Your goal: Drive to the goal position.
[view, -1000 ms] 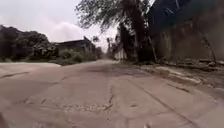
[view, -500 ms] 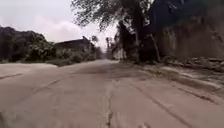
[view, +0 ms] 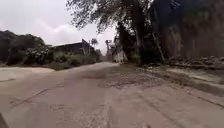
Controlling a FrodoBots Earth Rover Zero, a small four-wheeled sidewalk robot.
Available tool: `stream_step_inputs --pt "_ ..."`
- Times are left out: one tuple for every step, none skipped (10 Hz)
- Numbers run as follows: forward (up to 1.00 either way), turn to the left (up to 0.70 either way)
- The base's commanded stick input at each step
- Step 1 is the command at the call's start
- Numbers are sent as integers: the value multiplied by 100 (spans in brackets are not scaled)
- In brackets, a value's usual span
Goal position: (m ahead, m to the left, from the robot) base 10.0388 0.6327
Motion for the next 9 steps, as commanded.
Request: stream_step_inputs --pt "100 2" --pt "100 2" --pt "100 2" --pt "100 2" --pt "100 2" --pt "100 2" --pt "100 2" --pt "100 2" --pt "100 2"
